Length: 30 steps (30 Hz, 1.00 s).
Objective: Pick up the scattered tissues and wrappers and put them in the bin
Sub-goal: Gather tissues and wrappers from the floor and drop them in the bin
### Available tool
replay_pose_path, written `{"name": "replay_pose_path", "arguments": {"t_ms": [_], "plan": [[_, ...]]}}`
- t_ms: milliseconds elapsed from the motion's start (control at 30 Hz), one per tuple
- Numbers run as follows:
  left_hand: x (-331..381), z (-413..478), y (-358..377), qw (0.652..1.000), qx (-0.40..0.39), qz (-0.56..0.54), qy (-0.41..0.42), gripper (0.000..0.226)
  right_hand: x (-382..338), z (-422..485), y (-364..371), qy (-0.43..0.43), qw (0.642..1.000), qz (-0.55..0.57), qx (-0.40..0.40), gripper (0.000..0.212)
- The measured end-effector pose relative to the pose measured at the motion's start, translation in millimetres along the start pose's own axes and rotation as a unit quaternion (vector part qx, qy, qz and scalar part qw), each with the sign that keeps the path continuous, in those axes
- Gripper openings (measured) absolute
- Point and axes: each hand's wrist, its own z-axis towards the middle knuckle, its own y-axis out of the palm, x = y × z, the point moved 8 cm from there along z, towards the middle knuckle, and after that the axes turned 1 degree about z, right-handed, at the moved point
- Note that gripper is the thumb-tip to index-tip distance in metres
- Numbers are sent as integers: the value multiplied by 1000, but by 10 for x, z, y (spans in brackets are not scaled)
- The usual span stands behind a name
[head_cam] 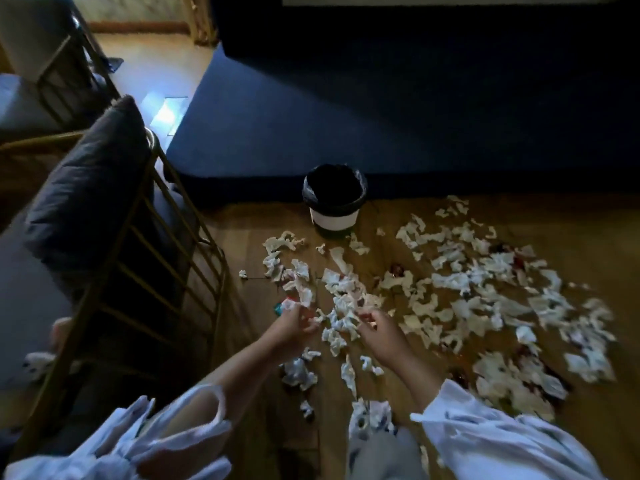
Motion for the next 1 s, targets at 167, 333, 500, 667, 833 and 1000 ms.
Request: {"name": "replay_pose_path", "arguments": {"t_ms": [167, 333, 500, 667, 833, 1000], "plan": [[-83, -503, 428, 1000, -24, 13, -3, 44, 460, -681, -141, 33, 999, -2, 19, 23], [-48, -868, 902, 999, -24, 31, -25, 47, 980, -1191, -255, 45, 998, -43, 7, 30], [-56, -1262, 1605, 999, -5, 36, -35, 48, 1535, -1641, -345, 26, 996, -78, -23, 31], [-99, -1672, 2271, 997, -12, 32, -69, 59, 2089, -2127, -437, 9, 994, -94, -48, 31], [-135, -1868, 2596, 997, -32, 48, -60, 53, 2478, -2347, -522, 19, 994, -101, -39, 28], [-251, -1692, 2797, 997, -44, 55, -36, 49, 2874, -2175, -369, 40, 995, -87, -16, 29]]}}
